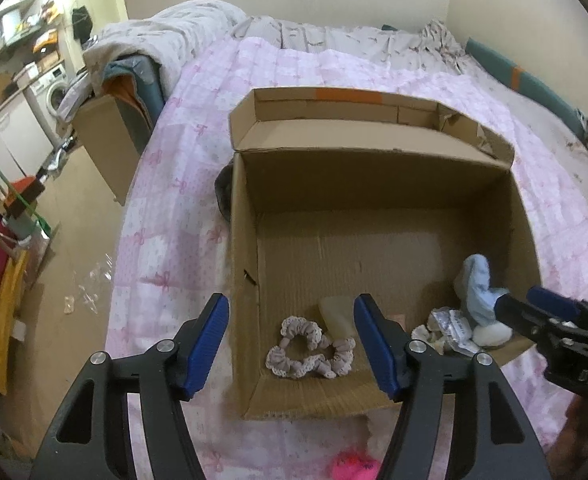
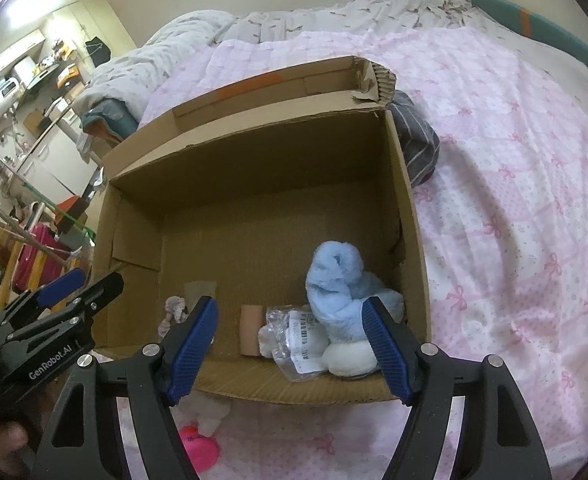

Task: Organize soft objects
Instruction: 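Move the left gripper out of the box to the pink rubber duck and grasp it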

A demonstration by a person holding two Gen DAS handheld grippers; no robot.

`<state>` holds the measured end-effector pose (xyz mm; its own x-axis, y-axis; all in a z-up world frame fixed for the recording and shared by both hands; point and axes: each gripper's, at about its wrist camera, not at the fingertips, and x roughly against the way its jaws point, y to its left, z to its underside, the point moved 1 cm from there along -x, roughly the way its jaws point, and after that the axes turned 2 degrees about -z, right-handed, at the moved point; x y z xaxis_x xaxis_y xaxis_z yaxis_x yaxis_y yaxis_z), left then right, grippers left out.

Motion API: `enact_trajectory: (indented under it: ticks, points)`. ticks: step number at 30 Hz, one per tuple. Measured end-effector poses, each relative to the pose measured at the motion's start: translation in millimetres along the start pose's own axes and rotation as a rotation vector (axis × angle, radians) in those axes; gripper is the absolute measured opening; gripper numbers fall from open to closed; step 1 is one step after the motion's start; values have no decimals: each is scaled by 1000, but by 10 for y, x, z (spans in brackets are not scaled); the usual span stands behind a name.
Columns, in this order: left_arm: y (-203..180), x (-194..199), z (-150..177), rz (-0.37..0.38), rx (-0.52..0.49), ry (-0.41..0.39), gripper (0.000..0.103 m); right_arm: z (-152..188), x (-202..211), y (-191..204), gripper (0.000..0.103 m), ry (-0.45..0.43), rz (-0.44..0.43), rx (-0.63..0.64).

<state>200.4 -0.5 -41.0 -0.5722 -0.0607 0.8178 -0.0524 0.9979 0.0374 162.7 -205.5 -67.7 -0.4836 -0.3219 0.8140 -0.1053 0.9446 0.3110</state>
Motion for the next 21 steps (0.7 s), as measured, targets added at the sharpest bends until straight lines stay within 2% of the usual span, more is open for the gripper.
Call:
enact_trajectory:
  ticks: [8,12,21]
  points:
    - [162,176,139,-2,35,-3,62,84,114,-15,78,-3,-8,-4]
    - [220,275,252,-28,47,-7,62,171,204,18,78,-8,7,24]
    - [377,285,530,-23,106,63,62,432,310,2,78,9,-4,1]
